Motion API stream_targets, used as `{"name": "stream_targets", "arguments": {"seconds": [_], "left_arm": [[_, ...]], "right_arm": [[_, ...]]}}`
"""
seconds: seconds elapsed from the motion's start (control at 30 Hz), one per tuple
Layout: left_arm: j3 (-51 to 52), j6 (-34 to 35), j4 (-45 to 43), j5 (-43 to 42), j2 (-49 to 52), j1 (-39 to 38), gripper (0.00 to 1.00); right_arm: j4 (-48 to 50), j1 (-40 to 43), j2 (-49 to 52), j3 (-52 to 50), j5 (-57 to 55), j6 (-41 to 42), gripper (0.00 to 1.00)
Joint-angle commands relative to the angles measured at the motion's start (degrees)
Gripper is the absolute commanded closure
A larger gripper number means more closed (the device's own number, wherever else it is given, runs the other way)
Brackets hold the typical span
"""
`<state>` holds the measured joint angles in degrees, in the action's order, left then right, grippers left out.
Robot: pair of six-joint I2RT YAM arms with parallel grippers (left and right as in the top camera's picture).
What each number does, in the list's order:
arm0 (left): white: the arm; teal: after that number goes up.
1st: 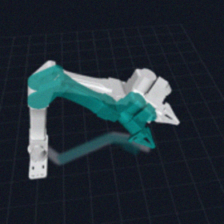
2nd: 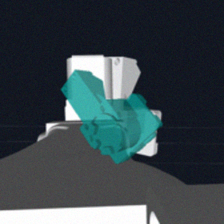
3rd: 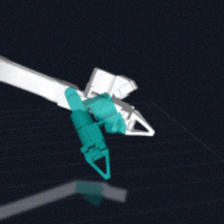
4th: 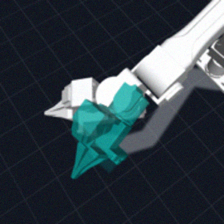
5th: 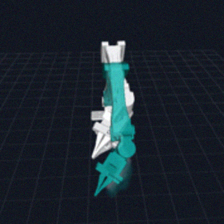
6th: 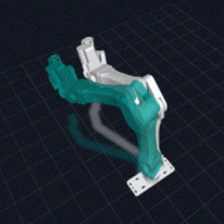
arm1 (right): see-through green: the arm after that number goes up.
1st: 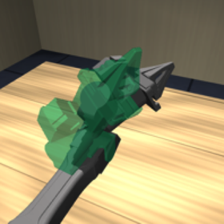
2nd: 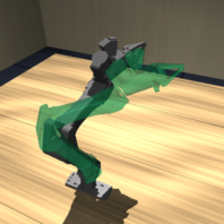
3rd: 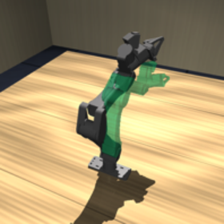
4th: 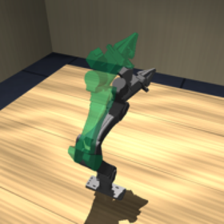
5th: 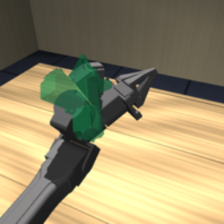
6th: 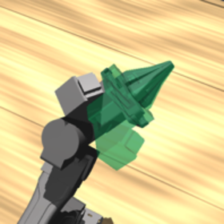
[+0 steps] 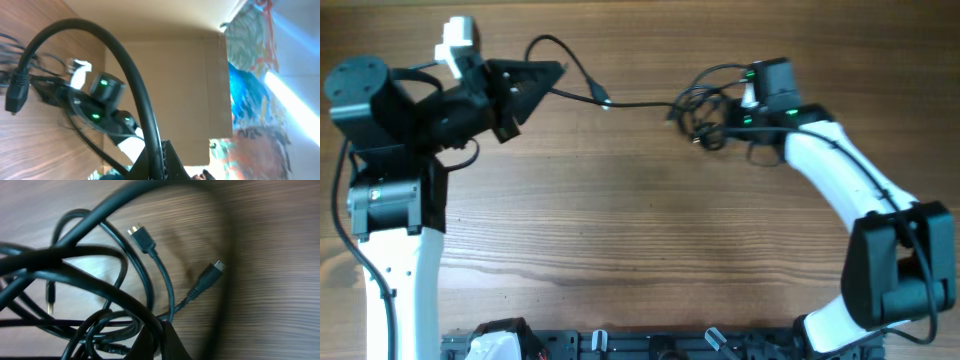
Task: Untangle cables
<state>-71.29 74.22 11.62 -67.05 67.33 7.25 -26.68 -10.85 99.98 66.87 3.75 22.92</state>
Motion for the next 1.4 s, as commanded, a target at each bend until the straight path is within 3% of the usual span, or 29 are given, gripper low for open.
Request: {"name": "stream_targets", "arguments": {"seconds": [0.0,0.17,0.33,0.47,0.63,0.87,1.03,1.13,1.27,1.33,1.37], "left_arm": [[-1.1,-7.6,4.9,-1.3,-0.3,7.1,0.96],[-1.1,-20.8,19.4,0.7,-0.4,22.0,0.96],[-1.1,-30.2,34.5,13.8,-0.4,33.4,0.96],[-1.1,-30.6,42.1,34.1,-0.3,35.7,0.96],[-1.0,-30.5,43.0,52.0,0.2,35.7,0.96],[-0.9,-30.5,44.5,56.0,5.4,35.5,0.96],[-0.9,-38.3,44.8,52.0,12.7,25.5,0.96],[-0.9,-48.1,44.8,46.9,17.9,13.7,0.96],[-0.9,-57.1,44.5,47.1,20.6,0.9,0.96],[-1.0,-57.7,43.4,47.4,20.5,-2.7,0.96],[-1.0,-57.7,43.2,47.4,20.5,-3.3,0.96]], "right_arm": [[-0.6,9.0,0.1,0.1,-3.8,1.2,0.96],[-0.6,18.7,0.1,0.1,-3.7,1.0,0.96],[0.6,25.8,0.1,0.1,-3.7,1.1,0.96],[1.2,29.7,0.1,0.1,-3.7,1.4,0.96],[3.8,32.5,0.2,0.1,-6.0,2.8,0.96],[4.7,38.2,0.4,0.1,-5.2,4.0,0.96],[2.0,37.4,2.7,0.1,15.4,0.4,0.95],[-2.9,33.2,2.8,0.1,16.0,-2.2,0.93],[-3.3,27.6,2.8,0.1,15.6,-2.2,0.85],[-1.8,25.2,2.8,0.3,15.6,-3.7,0.82],[-1.7,24.1,2.8,1.6,16.5,-5.2,0.76]]}}
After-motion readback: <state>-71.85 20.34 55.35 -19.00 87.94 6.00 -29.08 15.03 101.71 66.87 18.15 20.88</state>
